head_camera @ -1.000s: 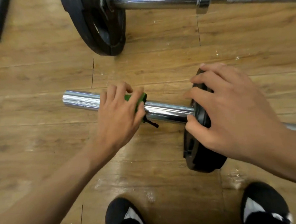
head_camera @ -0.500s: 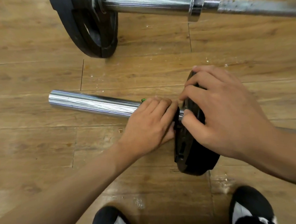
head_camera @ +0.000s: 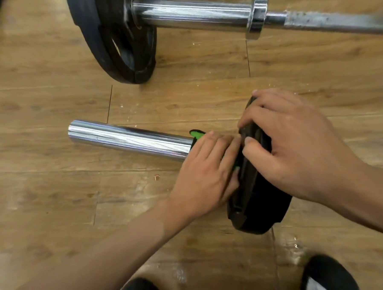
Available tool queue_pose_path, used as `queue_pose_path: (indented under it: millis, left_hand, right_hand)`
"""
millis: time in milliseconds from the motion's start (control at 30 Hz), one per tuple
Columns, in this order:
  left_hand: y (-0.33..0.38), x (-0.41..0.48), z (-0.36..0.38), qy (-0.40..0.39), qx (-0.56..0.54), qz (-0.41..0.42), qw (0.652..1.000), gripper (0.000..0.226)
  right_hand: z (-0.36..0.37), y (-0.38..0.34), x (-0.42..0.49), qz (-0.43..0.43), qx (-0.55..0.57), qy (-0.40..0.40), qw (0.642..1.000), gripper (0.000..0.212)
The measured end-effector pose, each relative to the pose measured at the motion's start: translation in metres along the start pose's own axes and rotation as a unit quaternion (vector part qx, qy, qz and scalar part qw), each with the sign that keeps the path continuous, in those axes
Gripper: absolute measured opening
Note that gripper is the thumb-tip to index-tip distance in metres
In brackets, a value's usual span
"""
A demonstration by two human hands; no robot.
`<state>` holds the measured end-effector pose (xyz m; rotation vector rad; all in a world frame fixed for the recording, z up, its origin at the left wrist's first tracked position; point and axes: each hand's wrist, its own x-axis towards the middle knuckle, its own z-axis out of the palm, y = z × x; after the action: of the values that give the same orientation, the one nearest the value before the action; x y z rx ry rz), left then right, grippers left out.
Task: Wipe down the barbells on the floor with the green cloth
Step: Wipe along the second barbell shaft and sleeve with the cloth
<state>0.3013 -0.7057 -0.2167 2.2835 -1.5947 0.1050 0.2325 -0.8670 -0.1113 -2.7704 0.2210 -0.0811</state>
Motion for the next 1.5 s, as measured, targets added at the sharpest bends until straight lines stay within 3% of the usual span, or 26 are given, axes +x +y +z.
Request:
queue_pose_path:
  millis: [67,167,300,433,533,667,800,1000,1133,1367,1500]
  left_hand:
    - [-0.019,-0.007,-0.011,-0.034,0.048,0.008,0.998,0.057]
    - [-0.054,-0.018,-0.028,-0.071,0.132,-0.06,0.987,0.062]
    - [-0.04,-0.001,-0.025,-0.073,0.129,-0.143,0.979,0.06]
    - [-0.015,0.033,-0.004,-0.031,0.079,-0.061,0.995,0.043]
    - [-0.031,0.036,-0.005,-0.011,0.082,-0.033,0.996,0.053]
    - [-0.064,0.029,-0.019,-0.036,0.15,-0.121,0.981,0.059]
    - [-0.082,0.036,-0.026,-0.029,0.132,-0.185,0.974,0.055]
    - [-0.026,0.053,0.004,-0.03,0.079,-0.078,0.993,0.051]
    - [-0.043,0.053,0.0,-0.037,0.114,-0.025,0.993,0.058]
    - [-0.114,0.018,-0.014,0.014,0.17,-0.109,0.979,0.073]
    - [-0.107,0.021,-0.01,0.027,0.139,-0.135,0.981,0.073]
  right_hand:
    - [-0.002,0.006,0.003,-0.004,0.008,-0.013,1.0,0.047]
    - [-0.006,0.01,0.013,0.014,0.034,-0.032,0.999,0.051]
    - [-0.008,0.009,0.026,0.07,0.056,-0.016,0.996,0.052]
    - [-0.012,0.004,0.02,0.083,-0.049,0.033,0.995,0.045]
    - [-0.003,-0.005,0.004,0.079,-0.103,0.017,0.991,0.051]
    - [-0.003,0.002,0.007,0.089,-0.045,0.006,0.995,0.063]
    - [-0.013,0.009,0.033,0.127,-0.002,-0.021,0.992,0.069]
    - [-0.017,0.021,0.059,0.152,0.025,-0.009,0.988,0.061]
    - [-0.018,0.027,0.059,0.143,0.033,-0.012,0.989,0.059]
    - [-0.016,0.029,0.056,0.14,0.053,-0.009,0.989,0.057]
    - [-0.015,0.024,0.057,0.149,0.05,-0.002,0.988,0.057]
